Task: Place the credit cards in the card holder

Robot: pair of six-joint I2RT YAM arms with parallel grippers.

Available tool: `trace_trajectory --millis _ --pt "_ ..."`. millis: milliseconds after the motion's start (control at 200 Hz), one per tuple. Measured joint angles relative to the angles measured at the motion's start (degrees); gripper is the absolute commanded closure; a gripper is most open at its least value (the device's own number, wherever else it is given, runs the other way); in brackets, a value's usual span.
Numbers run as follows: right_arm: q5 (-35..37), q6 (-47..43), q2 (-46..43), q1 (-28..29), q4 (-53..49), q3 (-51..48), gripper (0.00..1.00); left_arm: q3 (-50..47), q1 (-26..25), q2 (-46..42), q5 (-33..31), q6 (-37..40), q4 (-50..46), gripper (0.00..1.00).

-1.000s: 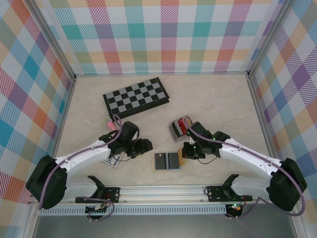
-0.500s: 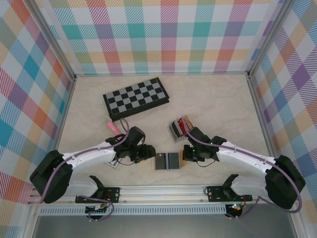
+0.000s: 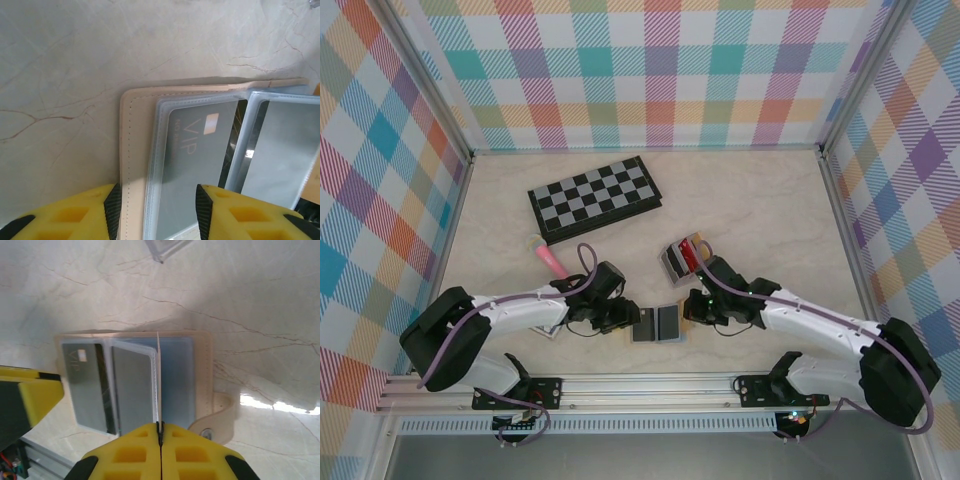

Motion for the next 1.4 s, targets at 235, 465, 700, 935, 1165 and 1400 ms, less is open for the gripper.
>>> trace_trajectory --millis 235,465,700,935,1165,1400 --pt "-1.27 -0.04 -1.31 0.0 -0.44 3.65 0.93 -0.04 -0.07 0.09 0.02 -0.2 1.42 0.59" --pt "-3.45 -0.04 0.9 0.0 1.16 3.93 0.93 -0.04 -0.07 0.09 -0.48 -0.2 1.49 0.59" --pt "-6.23 -0.04 4.63 0.17 3.21 4.37 0.93 -0.07 -0.07 -2.38 -2.14 -0.17 1.05 0.59" --pt "-5.81 -0.07 4.85 0.26 2.84 5.33 0.92 -0.17 -0.07 -3.8 -3.48 -0.17 0.87 0.58" --pt "-6.21 -0.28 5.31 0.26 2.82 5.73 0.92 -0.17 -0.07 -4.76 -4.13 -0.15 0.59 0.56" --pt "-6.38 -0.46 7.34 0.26 2.56 6.56 0.93 -0.17 -0.07 -5.6 -4.52 -0.09 0.35 0.54"
